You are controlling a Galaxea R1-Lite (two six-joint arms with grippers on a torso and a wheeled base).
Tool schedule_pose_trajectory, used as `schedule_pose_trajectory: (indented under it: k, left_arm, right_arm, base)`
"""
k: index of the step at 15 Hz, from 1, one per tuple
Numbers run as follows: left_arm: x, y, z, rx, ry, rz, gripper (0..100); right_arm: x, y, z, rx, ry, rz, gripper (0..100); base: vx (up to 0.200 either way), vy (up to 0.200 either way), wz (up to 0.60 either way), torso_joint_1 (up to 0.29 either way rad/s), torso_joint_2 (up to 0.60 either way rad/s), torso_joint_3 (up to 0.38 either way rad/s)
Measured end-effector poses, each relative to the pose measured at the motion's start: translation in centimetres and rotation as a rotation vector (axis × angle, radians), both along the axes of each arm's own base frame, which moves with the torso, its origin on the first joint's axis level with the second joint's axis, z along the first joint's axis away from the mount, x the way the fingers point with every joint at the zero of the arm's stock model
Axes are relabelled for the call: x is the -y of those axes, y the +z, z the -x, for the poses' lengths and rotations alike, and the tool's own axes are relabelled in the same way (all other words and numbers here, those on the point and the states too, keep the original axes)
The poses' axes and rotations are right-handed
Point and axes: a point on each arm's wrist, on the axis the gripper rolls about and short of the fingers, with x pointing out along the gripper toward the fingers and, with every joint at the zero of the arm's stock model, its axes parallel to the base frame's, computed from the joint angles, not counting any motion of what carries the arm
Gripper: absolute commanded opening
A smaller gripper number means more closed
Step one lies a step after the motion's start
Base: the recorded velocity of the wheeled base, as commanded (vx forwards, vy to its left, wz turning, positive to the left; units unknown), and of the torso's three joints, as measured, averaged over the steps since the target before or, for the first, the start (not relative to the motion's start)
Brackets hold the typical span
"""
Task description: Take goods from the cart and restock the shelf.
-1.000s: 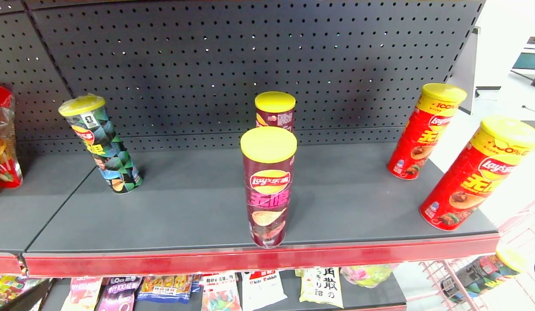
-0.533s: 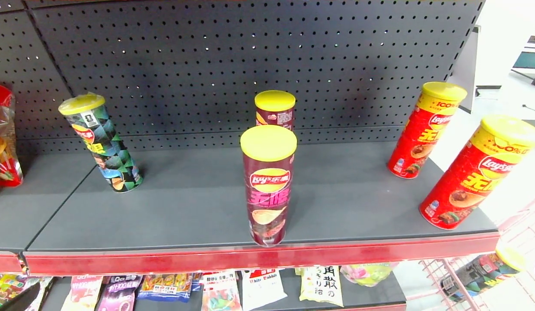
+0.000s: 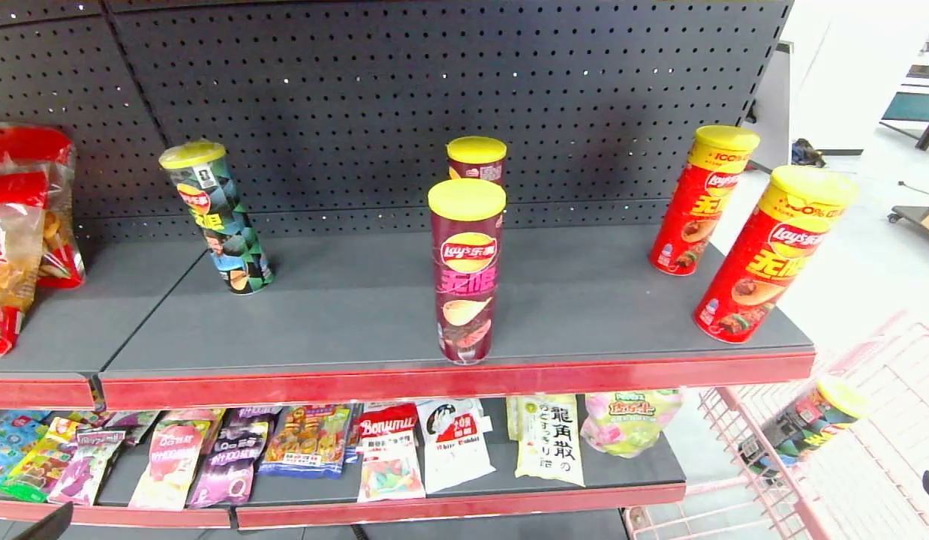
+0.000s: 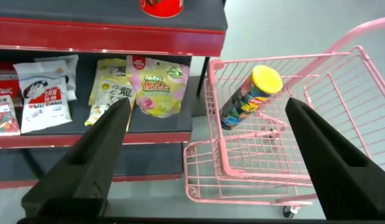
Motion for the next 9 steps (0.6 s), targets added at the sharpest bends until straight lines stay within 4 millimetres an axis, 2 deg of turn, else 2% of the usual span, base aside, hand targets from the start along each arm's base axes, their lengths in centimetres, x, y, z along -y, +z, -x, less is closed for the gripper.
schedule_pose_trajectory:
  k: [1, 9]
  left_arm:
    - [0.0, -0.02, 0.0, -0.001, 0.0, -0.001, 100]
    - [-0.06, -0.45, 0.31, 0.002, -0.001, -0.002, 100]
  right_arm:
    - [0.0, -0.07, 0.0, -0.001, 0.001, 0.0, 100]
    - [0.0, -0.47, 0.12, -0.01, 0.006, 0.008, 100]
  base:
    - [0.0, 0.0, -0.6, 0.012, 0.0, -0.002]
    - [0.0, 0.0, 0.0, 0.0, 0.0, 0.0]
